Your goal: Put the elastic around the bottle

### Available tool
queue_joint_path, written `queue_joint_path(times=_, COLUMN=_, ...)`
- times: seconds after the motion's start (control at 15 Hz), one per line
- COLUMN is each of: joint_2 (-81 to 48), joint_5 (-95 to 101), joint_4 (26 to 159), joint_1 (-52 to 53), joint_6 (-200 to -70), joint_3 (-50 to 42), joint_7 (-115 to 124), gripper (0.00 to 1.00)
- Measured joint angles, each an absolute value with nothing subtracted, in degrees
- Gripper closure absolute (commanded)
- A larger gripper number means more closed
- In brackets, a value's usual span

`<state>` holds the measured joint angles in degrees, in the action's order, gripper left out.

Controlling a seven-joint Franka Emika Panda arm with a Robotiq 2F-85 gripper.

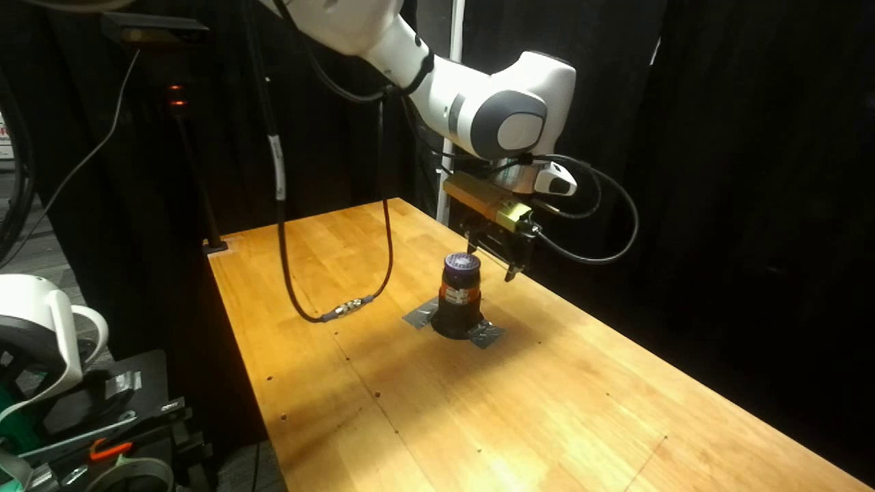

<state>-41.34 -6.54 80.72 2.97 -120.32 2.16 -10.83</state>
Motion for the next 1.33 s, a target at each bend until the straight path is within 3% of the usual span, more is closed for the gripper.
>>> queue_joint_path(times=0.47, joint_2=-51.7, joint_5=-4.9, joint_4=61.1, joint_1=4.2, joint_6=-98.4, joint_3=2.2, joint_7=-5.5, gripper=0.0)
queue_joint_path(times=1.33, joint_2=-64.2, joint_5=1.9, joint_4=41.1, joint_1=8.8, joint_6=-84.1, joint_3=1.5, joint_7=-1.2, gripper=0.0)
